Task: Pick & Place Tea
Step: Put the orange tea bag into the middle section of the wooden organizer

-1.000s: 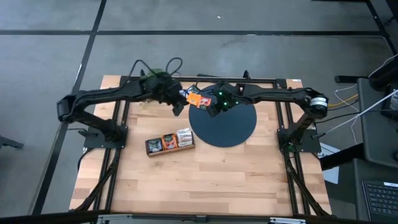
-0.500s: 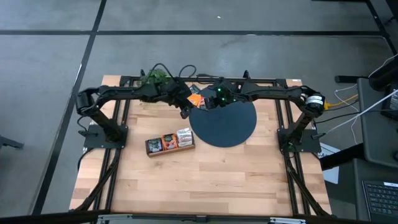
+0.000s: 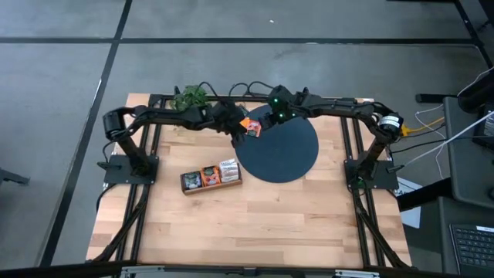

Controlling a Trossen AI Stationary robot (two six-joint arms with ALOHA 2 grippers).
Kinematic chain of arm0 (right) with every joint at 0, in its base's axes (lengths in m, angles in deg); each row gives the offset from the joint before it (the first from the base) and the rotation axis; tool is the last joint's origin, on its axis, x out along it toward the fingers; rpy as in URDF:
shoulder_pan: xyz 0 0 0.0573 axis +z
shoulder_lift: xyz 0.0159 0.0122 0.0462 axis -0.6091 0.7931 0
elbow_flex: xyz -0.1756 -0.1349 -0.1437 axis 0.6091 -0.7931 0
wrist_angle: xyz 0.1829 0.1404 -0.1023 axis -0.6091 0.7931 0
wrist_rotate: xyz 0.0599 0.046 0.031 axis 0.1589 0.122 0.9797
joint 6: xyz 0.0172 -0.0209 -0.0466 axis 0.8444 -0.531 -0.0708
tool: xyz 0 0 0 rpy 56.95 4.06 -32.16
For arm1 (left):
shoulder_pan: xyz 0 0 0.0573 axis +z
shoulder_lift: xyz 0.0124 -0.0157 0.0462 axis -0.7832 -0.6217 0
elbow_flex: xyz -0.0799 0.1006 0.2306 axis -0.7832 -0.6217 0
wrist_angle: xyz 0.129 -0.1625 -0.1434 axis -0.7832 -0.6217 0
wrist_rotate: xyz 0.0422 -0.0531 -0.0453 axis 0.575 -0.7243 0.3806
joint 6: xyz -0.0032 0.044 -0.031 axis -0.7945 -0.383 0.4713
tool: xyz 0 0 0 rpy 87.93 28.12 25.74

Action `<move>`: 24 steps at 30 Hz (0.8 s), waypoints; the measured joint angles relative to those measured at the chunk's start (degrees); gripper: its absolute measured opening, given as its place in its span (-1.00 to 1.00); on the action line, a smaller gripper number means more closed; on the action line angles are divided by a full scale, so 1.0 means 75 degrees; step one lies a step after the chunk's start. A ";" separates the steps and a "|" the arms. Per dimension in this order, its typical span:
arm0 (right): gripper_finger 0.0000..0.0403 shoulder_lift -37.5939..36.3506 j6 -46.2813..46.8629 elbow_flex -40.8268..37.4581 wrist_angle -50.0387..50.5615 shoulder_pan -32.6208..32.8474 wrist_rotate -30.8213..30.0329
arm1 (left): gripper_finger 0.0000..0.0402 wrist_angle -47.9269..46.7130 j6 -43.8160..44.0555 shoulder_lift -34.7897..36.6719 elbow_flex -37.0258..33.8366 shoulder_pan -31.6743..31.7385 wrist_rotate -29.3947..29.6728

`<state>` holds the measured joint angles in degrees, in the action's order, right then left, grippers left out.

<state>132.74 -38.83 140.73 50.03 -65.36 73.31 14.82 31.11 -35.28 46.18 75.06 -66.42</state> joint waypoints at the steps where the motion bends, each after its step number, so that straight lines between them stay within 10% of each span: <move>1: -0.37 0.0000 -0.0073 0.0000 0.0002 -0.0017 0.0117 | -0.96 -0.0012 0.0059 -0.0125 -0.0008 0.0004 0.0031; 8: -0.44 0.0000 -0.0282 0.0000 -0.0027 -0.0020 0.0492 | -0.99 0.0199 0.0310 -0.0656 -0.0012 0.0103 0.1264; 24: -0.49 0.0262 -0.0091 -0.0003 -0.0426 -0.0599 0.1483 | -0.99 0.0983 0.1375 -0.1651 0.0342 0.0448 -0.0611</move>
<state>134.71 -39.51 140.71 46.83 -69.85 84.43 22.19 41.43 -47.66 48.74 78.42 -70.99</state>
